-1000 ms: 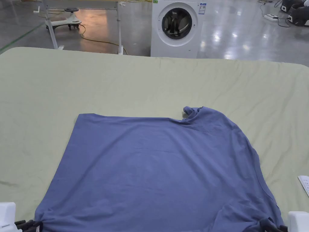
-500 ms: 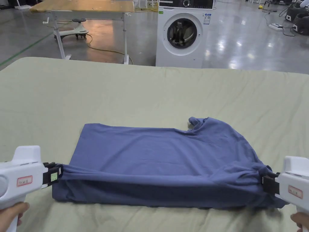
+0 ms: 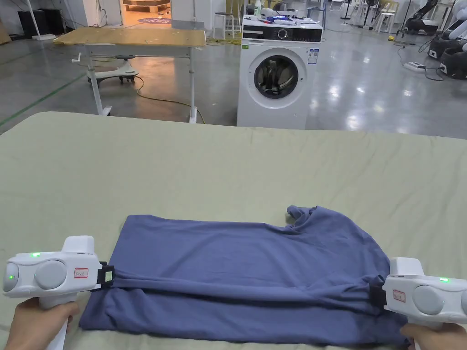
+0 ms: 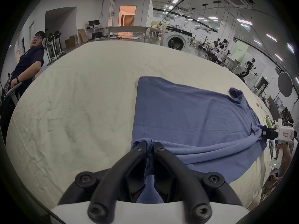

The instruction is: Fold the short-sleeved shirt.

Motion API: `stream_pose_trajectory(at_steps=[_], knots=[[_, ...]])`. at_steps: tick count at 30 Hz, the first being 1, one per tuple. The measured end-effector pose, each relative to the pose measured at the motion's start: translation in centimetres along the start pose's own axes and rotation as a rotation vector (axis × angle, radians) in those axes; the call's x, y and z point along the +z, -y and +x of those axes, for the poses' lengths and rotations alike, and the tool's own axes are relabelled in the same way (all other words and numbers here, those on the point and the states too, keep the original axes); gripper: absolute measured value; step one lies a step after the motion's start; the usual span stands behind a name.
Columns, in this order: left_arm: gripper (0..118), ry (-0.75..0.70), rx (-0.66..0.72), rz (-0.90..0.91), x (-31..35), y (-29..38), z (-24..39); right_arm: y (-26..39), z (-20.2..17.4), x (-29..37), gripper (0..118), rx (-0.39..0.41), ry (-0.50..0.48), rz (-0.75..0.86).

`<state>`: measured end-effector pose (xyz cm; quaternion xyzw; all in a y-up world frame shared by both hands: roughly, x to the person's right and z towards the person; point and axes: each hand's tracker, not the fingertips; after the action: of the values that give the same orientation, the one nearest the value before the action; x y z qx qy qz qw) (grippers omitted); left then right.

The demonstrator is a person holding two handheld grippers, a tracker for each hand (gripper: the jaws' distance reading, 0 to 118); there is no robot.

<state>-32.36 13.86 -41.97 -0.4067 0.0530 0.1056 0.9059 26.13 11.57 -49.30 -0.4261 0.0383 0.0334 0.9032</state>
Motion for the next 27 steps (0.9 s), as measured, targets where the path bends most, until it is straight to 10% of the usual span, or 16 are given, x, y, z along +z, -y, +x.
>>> stream_pose_trajectory(at_steps=[4, 8, 11, 15, 19, 27], knots=[[32, -0.011, -0.018, -0.027, -0.1, 0.4, 0.4, 0.1, -0.4, 0.7, 52, 0.017, 0.034, 0.012], [61, -0.045, -0.097, 0.041, 1.8, 0.4, 1.1, -0.4, -1.4, 4.2, 62, 0.036, 0.052, 0.172], [61, -0.003, -0.090, 0.138, 4.0, 0.3, 1.5, -0.4, -2.8, 7.1, 62, 0.042, 0.030, 0.307], [51, 0.009, -0.128, 0.316, 7.9, 1.7, 3.0, 0.5, -5.7, 11.0, 58, 0.064, 0.019, 0.476], [12, 0.005, -0.163, 0.438, 10.9, 4.0, 4.8, 2.2, -8.5, 13.8, 4, 0.065, -0.017, 0.580], [0, -0.034, -0.137, 0.453, 14.1, 6.8, 5.4, 4.8, -12.1, 16.9, 0, 0.079, -0.040, 0.640]])
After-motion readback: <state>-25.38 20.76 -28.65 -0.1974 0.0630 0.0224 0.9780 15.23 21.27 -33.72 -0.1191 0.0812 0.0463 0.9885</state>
